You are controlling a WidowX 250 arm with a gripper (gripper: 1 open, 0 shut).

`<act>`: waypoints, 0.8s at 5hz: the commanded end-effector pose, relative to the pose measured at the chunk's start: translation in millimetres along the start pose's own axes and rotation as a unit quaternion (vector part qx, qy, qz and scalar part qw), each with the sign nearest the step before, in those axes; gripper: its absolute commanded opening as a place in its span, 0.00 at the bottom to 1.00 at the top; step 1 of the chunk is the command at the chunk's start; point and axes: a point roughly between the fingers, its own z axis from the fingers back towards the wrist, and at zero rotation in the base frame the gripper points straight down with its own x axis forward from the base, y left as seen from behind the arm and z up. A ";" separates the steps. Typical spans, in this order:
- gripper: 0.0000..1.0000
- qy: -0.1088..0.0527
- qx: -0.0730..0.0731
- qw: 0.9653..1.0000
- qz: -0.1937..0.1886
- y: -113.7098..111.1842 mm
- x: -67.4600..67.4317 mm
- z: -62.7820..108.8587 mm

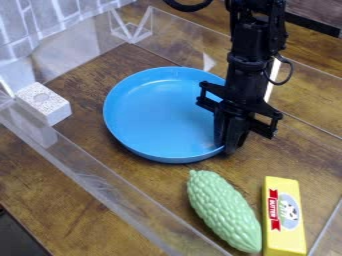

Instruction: Remove the white object from inside the blue tray and put it on the table

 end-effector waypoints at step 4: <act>0.00 -0.027 -0.009 0.998 -0.047 -20.4 16.5 25.7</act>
